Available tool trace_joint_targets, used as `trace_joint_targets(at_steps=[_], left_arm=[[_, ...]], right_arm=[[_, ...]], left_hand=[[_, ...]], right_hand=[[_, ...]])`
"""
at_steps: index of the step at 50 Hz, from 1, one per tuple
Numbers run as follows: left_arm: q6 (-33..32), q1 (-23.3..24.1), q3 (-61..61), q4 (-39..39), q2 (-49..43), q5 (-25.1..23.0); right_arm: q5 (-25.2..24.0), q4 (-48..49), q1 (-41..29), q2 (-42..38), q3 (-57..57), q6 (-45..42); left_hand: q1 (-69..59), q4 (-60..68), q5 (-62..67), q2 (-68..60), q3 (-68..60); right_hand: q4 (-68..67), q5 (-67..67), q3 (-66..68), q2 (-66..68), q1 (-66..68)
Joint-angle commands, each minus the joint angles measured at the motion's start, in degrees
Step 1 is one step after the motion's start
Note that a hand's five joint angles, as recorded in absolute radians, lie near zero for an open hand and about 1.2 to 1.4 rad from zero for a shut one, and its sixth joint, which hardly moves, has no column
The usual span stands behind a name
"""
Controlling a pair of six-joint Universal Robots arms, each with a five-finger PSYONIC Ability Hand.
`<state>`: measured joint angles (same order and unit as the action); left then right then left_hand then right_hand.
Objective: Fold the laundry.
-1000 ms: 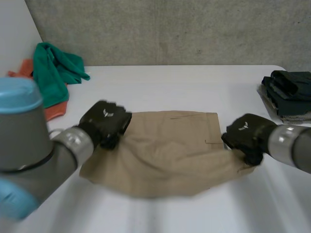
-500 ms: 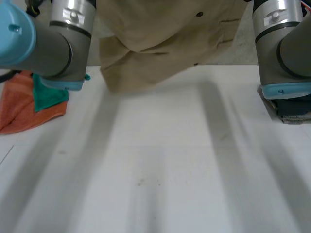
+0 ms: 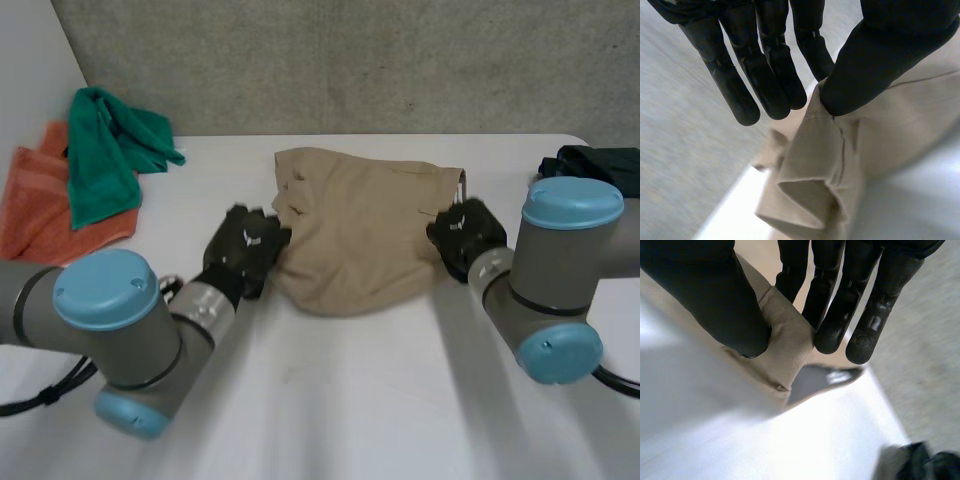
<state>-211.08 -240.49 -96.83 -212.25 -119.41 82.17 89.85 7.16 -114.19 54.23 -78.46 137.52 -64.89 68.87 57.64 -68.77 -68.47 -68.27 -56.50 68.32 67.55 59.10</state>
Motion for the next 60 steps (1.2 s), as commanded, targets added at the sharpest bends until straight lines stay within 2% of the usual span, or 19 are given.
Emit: trace_joint_targets(at_steps=[1,10,14,16,19,24,26,29,36,39,41,44,49,56,60], left_arm=[[0.6,0.9,-5.6,18.1,10.3,-0.1],[0.4,1.8,-10.4,38.8,21.1,0.0],[-0.4,3.1,-12.2,47.5,24.9,0.1],[-0.3,5.4,-12.5,52.4,26.7,0.1],[-0.2,7.2,-12.4,55.3,28.0,0.0],[-0.2,6.5,-11.1,49.8,27.9,0.0],[-0.2,4.6,-10.4,45.4,27.8,0.1],[-0.1,1.3,-10.0,40.4,27.7,-0.3],[0.3,-5.1,-7.3,31.9,27.4,-1.5],[0.3,-7.6,-6.1,27.3,23.6,-4.8],[0.2,-9.5,-4.4,24.4,18.7,-9.2],[0.2,-11.2,-1.2,22.9,12.7,-13.9],[0.1,-12.9,4.7,22.9,2.1,-18.5],[0.5,-13.8,11.5,22.2,-8.2,-20.0],[0.5,-14.0,13.7,21.4,-11.0,-20.6]], right_arm=[[-0.3,-10.0,0.3,7.8,-8.0,-2.0],[-3.0,-27.8,0.5,20.3,-20.0,-11.7],[-3.3,-32.8,0.6,23.5,-24.1,-14.6],[-3.4,-33.6,0.9,24.8,-25.5,-15.1],[-3.5,-34.1,1.9,26.5,-27.6,-15.4],[-4.9,-32.5,2.2,26.5,-28.2,-14.9],[-5.3,-31.2,2.7,26.5,-28.1,-14.7],[-5.8,-28.5,4.0,26.4,-28.2,-14.5],[-6.2,-26.4,4.9,26.1,-28.6,-14.3],[-6.2,-26.0,4.8,26.1,-28.6,-14.2],[-6.2,-25.5,4.6,26.1,-28.6,-14.2],[-6.1,-24.6,4.3,26.0,-28.6,-14.1],[-6.2,-23.8,4.3,26.0,-28.8,-12.8],[-6.3,-23.4,4.2,25.8,-28.9,-10.0],[-6.3,-23.3,4.2,25.8,-29.6,-9.9]], left_hand=[[-15.1,11.1,12.4,-11.2,-11.5],[-15.1,11.1,12.4,-11.2,-11.5],[-15.1,11.1,12.4,-11.2,-11.5],[-15.1,11.1,12.4,-11.2,-11.5],[-15.1,11.1,12.4,-11.2,-11.5],[-11.6,7.6,8.9,-7.7,-8.0],[7.3,-11.3,-10.1,11.2,10.9],[42.3,-46.3,-45.1,46.2,45.9],[44.3,-48.2,-47.0,48.1,47.8],[42.2,-46.2,-45.0,46.1,45.8],[39.0,-43.0,-41.8,42.9,42.6],[36.4,-40.3,-39.1,40.2,39.9],[32.7,-36.6,-35.4,36.5,36.2],[28.3,-32.2,-31.0,32.1,31.9],[27.4,-31.4,-30.2,31.3,31.0]], right_hand=[[-11.7,-13.5,11.7,12.5,20.9],[-11.7,-13.5,11.7,12.5,20.9],[-11.7,-13.5,11.7,12.5,20.9],[-11.7,-13.5,11.7,12.5,20.9],[-11.7,-13.5,11.7,12.5,20.9],[-11.7,-13.5,11.7,12.5,20.9],[-11.7,-13.5,11.7,12.5,20.9],[-11.7,-13.5,11.7,12.5,20.9],[-11.7,-13.5,11.7,12.5,20.9],[-11.7,-13.5,11.7,12.5,20.9],[-11.7,-13.5,11.7,12.5,20.9],[-11.7,-13.5,11.7,12.5,20.9],[-11.7,-13.5,11.7,12.5,20.9],[-11.7,-13.5,11.7,12.5,20.9],[-11.7,-13.5,11.7,12.5,20.9]])
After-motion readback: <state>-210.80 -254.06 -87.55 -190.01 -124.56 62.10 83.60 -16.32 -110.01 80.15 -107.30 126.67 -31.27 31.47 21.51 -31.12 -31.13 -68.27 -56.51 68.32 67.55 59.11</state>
